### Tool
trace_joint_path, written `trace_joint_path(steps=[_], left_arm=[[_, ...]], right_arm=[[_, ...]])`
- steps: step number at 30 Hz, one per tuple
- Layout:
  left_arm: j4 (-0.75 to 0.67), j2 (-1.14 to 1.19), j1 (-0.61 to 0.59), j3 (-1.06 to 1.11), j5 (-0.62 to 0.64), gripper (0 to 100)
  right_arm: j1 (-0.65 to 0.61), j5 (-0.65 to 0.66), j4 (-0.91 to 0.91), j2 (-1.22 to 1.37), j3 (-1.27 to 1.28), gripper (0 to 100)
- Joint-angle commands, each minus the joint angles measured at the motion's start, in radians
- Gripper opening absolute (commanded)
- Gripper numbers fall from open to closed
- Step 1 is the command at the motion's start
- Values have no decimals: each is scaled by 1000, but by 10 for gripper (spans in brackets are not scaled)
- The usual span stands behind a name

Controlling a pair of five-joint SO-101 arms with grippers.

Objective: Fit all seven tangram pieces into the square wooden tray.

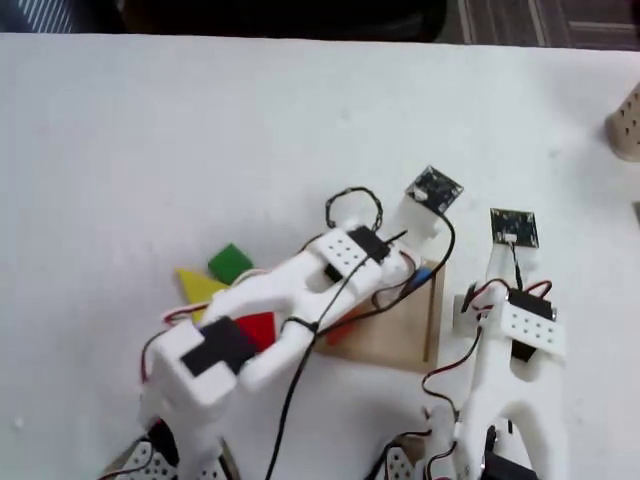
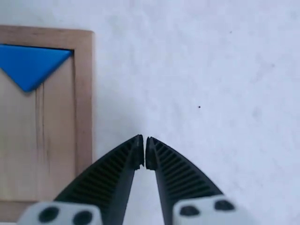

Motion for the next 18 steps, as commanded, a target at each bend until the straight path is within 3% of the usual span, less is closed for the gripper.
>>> trace_joint_path(steps=[1,6,12,18], left_arm=[[26,-202,-24,66,2,22],[-68,-432,-122,281,0,23],[-244,-667,-372,523,0,23],[-407,-661,-532,591,9,24]], right_arm=[[-13,14,-10,-25,-9,19],[-13,14,-10,-25,-9,19],[-13,12,-10,-25,-9,19],[-42,9,-2,-24,-6,26]])
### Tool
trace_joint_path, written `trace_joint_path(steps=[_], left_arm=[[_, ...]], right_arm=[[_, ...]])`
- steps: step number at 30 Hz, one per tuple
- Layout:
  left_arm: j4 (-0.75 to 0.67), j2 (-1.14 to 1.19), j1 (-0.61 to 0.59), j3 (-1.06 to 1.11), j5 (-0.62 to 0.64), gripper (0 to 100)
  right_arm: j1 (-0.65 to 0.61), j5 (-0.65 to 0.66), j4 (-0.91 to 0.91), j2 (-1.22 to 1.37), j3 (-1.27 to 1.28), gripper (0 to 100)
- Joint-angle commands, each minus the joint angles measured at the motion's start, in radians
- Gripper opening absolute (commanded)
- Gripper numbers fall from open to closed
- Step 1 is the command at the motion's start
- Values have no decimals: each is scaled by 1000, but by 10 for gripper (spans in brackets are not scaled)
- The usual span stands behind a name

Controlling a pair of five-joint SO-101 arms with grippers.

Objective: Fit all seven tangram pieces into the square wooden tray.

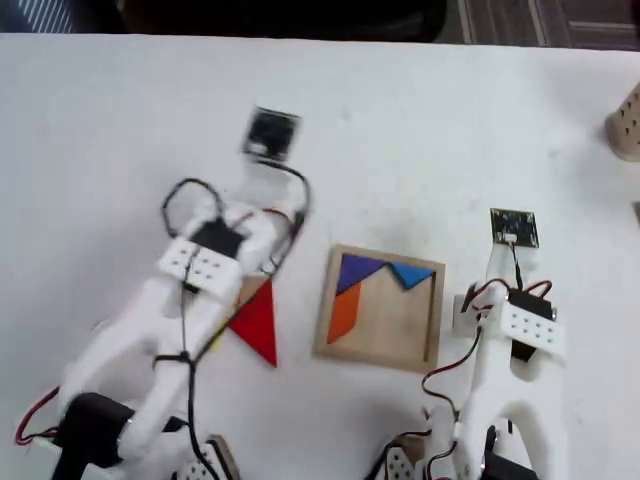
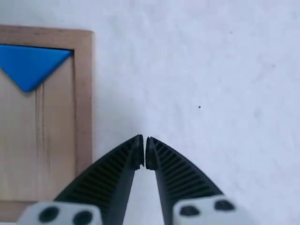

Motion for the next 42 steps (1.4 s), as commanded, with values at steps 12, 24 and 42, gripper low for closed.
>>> trace_joint_path(steps=[12,24,42], left_arm=[[-100,366,-223,-269,9,24],[3,380,-236,-327,9,24],[74,372,-367,-330,9,24]], right_arm=[[-200,-98,176,-35,-137,84],[-259,-101,4,-22,-9,84],[-248,-101,-13,280,-172,80]])
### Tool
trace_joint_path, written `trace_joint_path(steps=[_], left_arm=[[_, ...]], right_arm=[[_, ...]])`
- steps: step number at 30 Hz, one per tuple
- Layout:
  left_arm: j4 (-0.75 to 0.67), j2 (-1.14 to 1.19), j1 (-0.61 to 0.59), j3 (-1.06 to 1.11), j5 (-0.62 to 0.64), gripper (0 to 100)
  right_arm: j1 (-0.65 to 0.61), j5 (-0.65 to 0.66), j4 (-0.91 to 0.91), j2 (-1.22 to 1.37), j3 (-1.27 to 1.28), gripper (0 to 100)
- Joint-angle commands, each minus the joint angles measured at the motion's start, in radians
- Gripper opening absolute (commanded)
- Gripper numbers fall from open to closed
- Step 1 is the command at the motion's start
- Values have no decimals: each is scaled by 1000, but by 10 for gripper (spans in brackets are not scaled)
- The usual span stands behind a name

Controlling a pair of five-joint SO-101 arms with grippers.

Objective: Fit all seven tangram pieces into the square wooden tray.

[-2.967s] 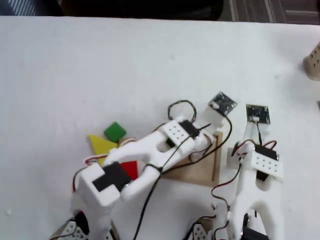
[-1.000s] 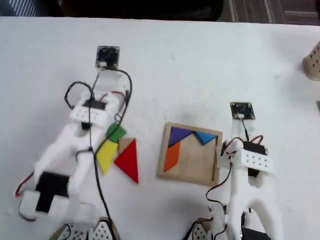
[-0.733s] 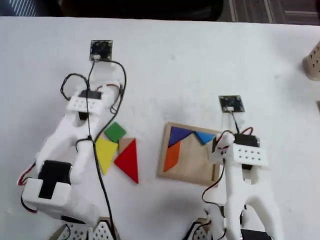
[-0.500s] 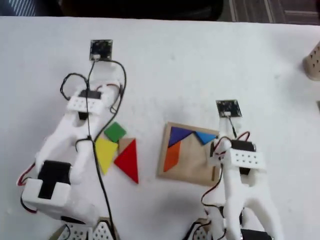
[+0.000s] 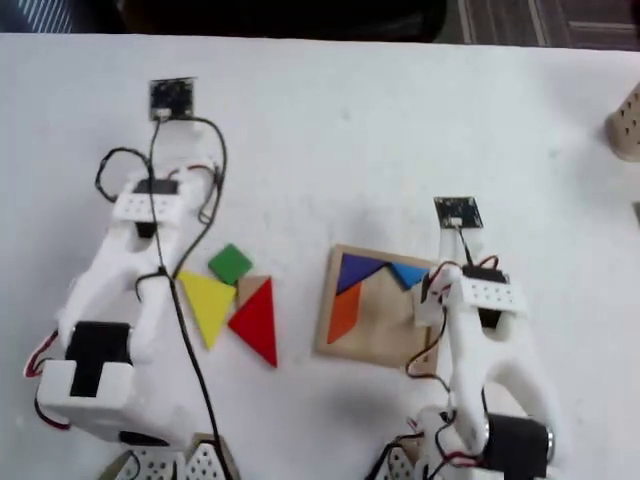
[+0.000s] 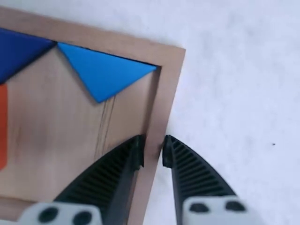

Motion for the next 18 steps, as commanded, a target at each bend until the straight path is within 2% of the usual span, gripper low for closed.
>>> trace_joint_path(steps=[1,4,7,12,18], left_arm=[[57,-13,-42,-64,9,24],[110,-13,-68,-78,9,24],[132,-13,-101,-81,9,24],[144,-12,-160,-74,9,24],[173,-12,-219,-74,9,24]], right_arm=[[1,0,41,79,-103,80],[-2,2,58,93,-121,74],[-36,2,58,91,-118,14],[-93,-9,71,82,-121,18],[-154,-106,71,81,-130,18]])
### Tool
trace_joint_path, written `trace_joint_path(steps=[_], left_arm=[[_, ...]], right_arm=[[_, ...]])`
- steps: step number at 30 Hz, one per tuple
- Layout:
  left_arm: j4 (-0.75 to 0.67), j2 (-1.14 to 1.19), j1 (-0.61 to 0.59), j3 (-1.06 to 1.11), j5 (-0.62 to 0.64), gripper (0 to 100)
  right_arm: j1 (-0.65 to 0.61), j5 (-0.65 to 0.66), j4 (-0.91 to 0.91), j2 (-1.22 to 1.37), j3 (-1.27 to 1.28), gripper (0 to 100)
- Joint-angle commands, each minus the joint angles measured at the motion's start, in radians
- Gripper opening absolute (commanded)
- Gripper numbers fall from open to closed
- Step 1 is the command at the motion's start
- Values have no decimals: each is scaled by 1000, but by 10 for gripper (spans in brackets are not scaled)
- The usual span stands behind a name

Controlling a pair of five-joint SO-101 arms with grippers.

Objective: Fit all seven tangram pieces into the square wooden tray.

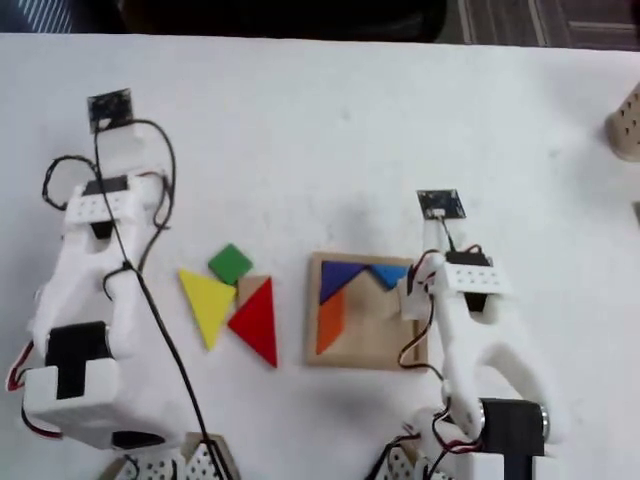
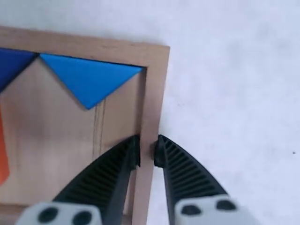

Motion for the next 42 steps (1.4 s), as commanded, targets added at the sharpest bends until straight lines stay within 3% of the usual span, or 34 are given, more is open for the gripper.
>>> trace_joint_path(steps=[1,10,16,22,29,34,42], left_arm=[[9,-12,-33,-49,9,24],[11,-10,-30,-48,2,37],[107,-10,4,-49,9,208],[195,-12,88,-49,0,131],[213,-28,183,-15,-25,151],[153,-168,294,137,-100,148],[51,-469,427,431,-94,198]], right_arm=[[-50,-46,10,-8,-41,18],[-1,-43,97,-10,-81,143],[1,-41,94,-10,-78,144],[53,-40,94,-10,-81,144],[61,15,99,-10,-77,144],[59,20,97,-10,-77,144],[59,21,94,-8,-77,144]])
